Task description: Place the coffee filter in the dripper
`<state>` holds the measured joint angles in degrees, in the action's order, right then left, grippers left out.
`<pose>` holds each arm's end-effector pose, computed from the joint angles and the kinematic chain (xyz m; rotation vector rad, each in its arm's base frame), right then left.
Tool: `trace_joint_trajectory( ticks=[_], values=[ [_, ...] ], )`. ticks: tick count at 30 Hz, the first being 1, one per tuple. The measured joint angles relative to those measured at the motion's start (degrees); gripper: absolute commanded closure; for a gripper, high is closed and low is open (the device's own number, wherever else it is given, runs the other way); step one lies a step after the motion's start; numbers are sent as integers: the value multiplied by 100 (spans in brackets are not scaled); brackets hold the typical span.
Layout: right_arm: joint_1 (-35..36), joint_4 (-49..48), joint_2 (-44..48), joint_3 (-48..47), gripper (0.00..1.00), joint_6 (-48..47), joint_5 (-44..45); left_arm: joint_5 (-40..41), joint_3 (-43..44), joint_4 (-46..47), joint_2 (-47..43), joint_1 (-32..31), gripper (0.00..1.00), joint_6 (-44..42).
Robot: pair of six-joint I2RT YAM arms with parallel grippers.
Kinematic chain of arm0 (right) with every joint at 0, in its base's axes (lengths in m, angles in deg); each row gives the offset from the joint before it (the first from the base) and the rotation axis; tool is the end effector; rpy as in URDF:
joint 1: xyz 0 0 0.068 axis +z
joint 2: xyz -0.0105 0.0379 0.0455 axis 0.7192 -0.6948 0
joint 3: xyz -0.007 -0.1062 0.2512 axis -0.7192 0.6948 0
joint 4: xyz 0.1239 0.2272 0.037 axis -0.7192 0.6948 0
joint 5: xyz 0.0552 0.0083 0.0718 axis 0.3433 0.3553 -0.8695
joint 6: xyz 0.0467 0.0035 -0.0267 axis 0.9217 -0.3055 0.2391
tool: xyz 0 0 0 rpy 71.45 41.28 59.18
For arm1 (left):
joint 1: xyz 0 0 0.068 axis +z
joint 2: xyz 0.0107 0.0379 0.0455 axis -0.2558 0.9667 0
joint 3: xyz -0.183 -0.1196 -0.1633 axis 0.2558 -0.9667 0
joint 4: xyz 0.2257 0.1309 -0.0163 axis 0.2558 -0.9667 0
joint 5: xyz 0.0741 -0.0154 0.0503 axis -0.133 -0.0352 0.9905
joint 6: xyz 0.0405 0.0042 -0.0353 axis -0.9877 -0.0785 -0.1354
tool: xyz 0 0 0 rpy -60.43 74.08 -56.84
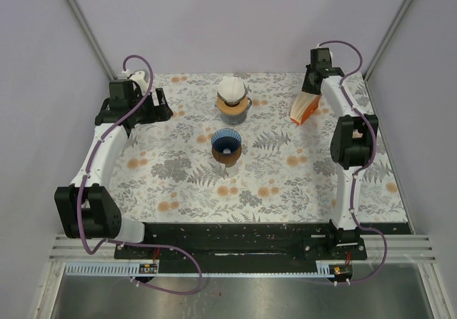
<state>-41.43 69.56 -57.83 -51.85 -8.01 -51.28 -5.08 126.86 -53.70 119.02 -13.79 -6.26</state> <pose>0.5161 0.0350 0.2485 0.2497 2.3450 -0.0559 0.3149 -0.0036 0.3258 -0.0511 2.2311 -0.3739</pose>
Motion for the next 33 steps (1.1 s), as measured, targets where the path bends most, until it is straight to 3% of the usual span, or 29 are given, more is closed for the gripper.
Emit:
trace_joint_trajectory(
  ticks=[15,21,33],
  values=[
    [0,-13,140,70,77,-37,195,-20,0,2,0,4,14,2],
    [-7,-61,190,70,73,-153,433,-52,0,0,2,13,14,4],
    [-166,-26,164,-66,73,-157,474,-76,0,2,4,33,14,26]
  ],
)
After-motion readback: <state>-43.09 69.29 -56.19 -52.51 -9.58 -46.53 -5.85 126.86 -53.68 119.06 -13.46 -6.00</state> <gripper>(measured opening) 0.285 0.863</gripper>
